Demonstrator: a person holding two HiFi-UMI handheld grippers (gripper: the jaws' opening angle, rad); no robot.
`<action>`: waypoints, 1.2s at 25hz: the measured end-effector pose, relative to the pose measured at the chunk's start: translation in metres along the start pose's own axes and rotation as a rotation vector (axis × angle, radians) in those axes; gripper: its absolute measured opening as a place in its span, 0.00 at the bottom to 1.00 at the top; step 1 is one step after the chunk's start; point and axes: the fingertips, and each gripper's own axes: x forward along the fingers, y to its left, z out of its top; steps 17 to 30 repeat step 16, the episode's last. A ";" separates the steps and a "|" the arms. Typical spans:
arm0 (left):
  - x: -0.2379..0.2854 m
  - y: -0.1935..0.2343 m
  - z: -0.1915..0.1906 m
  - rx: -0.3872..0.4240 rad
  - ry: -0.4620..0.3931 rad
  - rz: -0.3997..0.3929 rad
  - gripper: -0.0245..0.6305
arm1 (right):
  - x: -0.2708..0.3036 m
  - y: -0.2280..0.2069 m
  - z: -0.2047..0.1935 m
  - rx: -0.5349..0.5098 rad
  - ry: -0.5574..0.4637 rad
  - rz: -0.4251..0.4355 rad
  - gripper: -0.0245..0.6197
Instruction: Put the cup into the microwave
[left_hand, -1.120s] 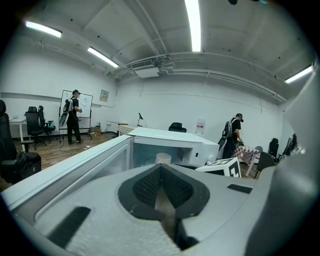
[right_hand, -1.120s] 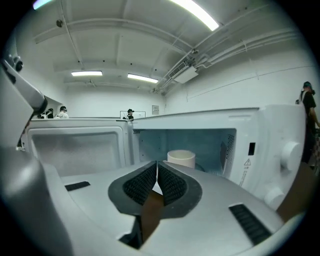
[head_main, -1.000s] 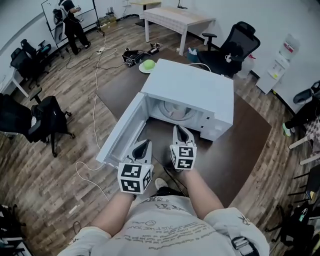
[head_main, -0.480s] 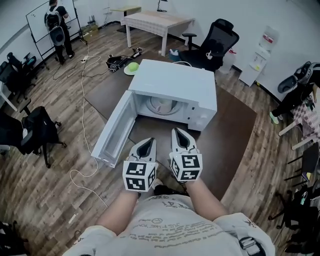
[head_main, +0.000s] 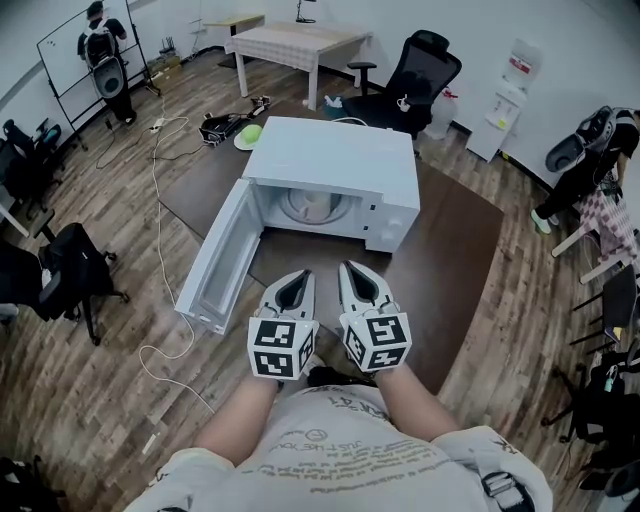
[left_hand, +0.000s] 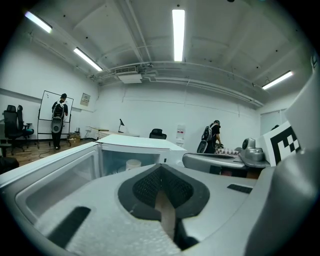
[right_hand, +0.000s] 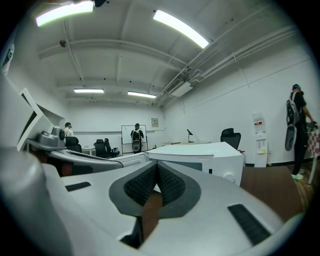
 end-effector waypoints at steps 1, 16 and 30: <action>0.000 -0.001 0.001 0.001 -0.001 0.000 0.06 | -0.001 0.000 0.001 -0.002 -0.001 0.002 0.06; -0.002 -0.012 -0.004 0.005 0.004 -0.012 0.06 | -0.015 -0.005 -0.009 0.020 0.002 0.000 0.06; -0.002 -0.012 -0.004 0.005 0.004 -0.012 0.06 | -0.015 -0.005 -0.009 0.020 0.002 0.000 0.06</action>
